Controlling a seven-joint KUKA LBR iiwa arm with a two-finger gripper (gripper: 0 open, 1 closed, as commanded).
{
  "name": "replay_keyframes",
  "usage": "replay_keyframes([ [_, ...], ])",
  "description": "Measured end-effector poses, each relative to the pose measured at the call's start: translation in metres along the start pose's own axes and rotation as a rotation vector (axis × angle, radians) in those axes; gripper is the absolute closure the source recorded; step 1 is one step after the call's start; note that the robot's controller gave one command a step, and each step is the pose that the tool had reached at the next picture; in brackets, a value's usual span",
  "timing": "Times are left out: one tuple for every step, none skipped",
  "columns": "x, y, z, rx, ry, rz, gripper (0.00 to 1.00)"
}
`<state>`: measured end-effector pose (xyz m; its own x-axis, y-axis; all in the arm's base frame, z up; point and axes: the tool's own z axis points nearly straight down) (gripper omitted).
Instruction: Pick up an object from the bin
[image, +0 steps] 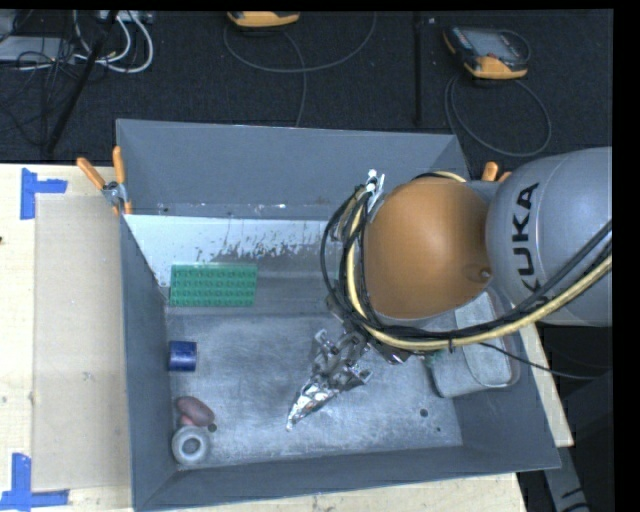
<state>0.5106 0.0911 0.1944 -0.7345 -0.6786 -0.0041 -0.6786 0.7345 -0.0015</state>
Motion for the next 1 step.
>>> replay_keyframes([
  [-0.0078, 0.0105, -0.0376, -0.001, 0.000, -0.045, 1.00],
])
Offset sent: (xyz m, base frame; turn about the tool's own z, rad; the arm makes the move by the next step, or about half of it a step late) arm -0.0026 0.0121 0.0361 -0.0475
